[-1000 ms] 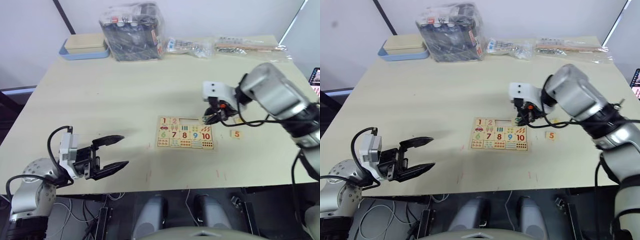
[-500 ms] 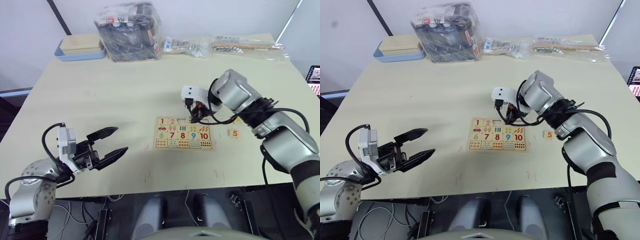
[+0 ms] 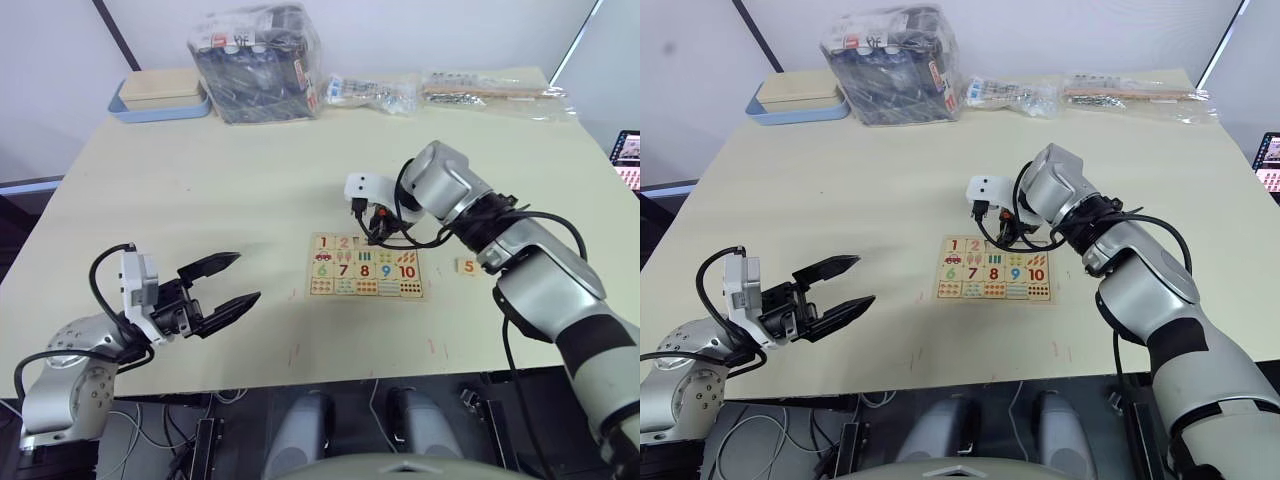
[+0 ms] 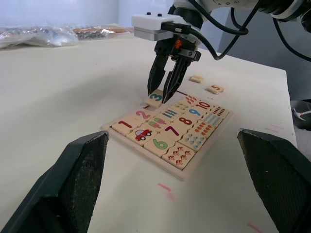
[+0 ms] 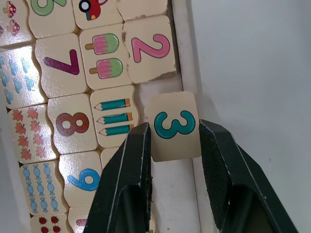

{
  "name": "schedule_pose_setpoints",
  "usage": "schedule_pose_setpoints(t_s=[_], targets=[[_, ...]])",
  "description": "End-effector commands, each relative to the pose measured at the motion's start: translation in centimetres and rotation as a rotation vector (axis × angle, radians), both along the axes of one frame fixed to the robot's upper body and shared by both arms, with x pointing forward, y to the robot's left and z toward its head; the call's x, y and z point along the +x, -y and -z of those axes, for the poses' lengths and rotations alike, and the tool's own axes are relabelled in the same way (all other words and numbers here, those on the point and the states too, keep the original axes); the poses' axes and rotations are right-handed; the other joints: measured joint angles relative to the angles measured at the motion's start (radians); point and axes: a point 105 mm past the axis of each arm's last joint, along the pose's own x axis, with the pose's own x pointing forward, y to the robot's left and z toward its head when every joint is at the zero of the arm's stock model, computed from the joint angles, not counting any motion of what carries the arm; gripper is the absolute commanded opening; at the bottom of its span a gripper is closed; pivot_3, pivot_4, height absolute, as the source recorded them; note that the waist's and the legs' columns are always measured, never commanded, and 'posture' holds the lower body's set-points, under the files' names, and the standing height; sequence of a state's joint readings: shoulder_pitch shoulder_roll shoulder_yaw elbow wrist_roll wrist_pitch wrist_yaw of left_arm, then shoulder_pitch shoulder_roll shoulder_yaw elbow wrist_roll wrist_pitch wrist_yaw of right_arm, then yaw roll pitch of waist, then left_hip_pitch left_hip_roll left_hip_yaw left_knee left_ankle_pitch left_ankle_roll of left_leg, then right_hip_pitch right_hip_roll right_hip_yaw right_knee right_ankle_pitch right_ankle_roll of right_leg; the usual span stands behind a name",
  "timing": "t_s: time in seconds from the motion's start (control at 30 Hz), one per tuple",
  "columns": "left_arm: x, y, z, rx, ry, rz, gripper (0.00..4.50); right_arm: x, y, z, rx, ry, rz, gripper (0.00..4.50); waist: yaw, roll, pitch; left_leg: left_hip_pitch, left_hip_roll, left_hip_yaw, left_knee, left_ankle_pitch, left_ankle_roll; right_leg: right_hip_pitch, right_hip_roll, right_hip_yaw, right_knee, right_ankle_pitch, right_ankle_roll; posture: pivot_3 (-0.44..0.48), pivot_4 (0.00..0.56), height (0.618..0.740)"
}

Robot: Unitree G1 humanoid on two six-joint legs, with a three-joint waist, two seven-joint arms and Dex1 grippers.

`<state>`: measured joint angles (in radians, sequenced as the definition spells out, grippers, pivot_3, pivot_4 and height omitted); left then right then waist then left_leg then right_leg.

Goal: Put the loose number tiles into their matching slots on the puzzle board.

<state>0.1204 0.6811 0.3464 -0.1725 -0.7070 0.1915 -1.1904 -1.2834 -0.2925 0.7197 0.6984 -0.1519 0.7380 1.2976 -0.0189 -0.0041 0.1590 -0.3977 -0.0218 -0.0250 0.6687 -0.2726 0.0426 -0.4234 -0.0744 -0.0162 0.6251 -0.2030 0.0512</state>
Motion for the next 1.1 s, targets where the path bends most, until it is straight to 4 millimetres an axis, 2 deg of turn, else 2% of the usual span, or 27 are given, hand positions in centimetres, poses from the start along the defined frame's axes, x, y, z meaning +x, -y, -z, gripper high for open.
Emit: schedule_pose_setpoints(t_s=[0.03, 0.6, 1.1], targets=[[-0.1, 0.4, -0.7, 0.016, 0.031, 0.012, 4.5, 0.2, -0.6, -1.2, 0.014, 0.039, -0.026, 0.87, 0.0, 0.0, 0.0, 0.0, 0.0, 0.0, 0.0, 0.0, 0.0, 0.0, 0.0, 0.0, 0.0, 0.0, 0.0, 0.0, 0.15, 0.74], [-0.1, 0.5, -0.5, 0.027, 0.023, 0.016, 4.5, -0.3, -1.2, -0.6, 0.01, 0.03, -0.046, 0.87, -0.001, 0.0, 0.0, 0.0, 0.0, 0.0, 0.0, 0.0, 0.0, 0.0, 0.001, 0.0, 0.0, 0.0, 0.0, 0.0, 0.15, 0.74], [-0.3, 0.3, 0.0, 0.027, 0.016, 0.019, 4.5, -0.3, -1.0, -0.1, -0.005, 0.028, -0.049, 0.87, -0.001, 0.0, 0.0, 0.0, 0.0, 0.0, 0.0, 0.0, -0.001, 0.0, 0.001, 0.0, 0.0, 0.0, 0.0, 0.0, 0.15, 0.74]])
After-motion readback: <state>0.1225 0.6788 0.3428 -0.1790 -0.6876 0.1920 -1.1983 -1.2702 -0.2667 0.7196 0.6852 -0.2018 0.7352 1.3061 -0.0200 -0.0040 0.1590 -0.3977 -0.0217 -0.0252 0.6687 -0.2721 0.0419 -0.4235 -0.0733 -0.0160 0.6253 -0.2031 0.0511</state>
